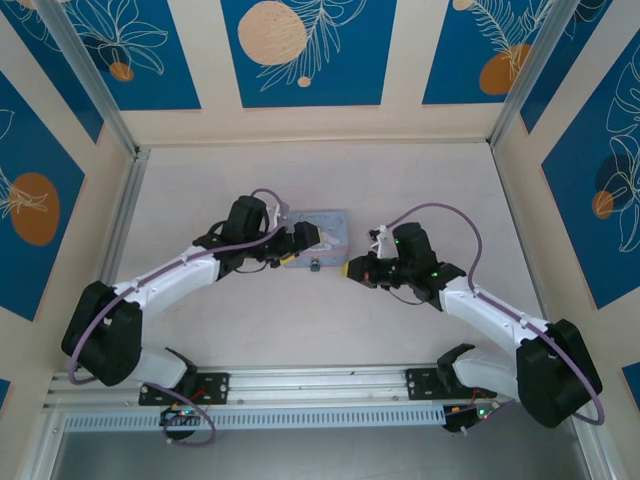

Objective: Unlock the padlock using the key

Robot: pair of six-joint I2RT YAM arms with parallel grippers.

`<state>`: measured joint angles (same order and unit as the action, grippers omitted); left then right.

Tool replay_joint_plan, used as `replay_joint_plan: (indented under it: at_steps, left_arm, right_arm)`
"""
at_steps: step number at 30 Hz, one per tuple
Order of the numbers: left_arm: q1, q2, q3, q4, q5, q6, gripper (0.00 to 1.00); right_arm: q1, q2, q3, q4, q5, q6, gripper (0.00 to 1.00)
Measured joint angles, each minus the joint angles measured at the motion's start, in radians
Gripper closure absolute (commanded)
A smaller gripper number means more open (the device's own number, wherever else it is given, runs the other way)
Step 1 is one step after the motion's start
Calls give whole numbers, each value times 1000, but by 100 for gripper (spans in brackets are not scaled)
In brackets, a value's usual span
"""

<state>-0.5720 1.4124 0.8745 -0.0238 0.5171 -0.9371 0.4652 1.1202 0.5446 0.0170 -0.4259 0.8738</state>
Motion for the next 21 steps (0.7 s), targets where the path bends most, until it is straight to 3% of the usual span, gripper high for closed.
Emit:
replay_joint_plan:
  at_steps: [5,11,21]
  left_arm:
    - [0,-9,-58,102,11,-90,1]
    - [-1,-9,-78,187,18,-190,1]
    - [-1,23,3,196,69,-140,5]
  right_arm:
    - [-81,-32,-37,121,-134,44,100]
    - [-87,-37,-37,225,-192,81,100]
    - [-86,43,3,309,-375,78,100]
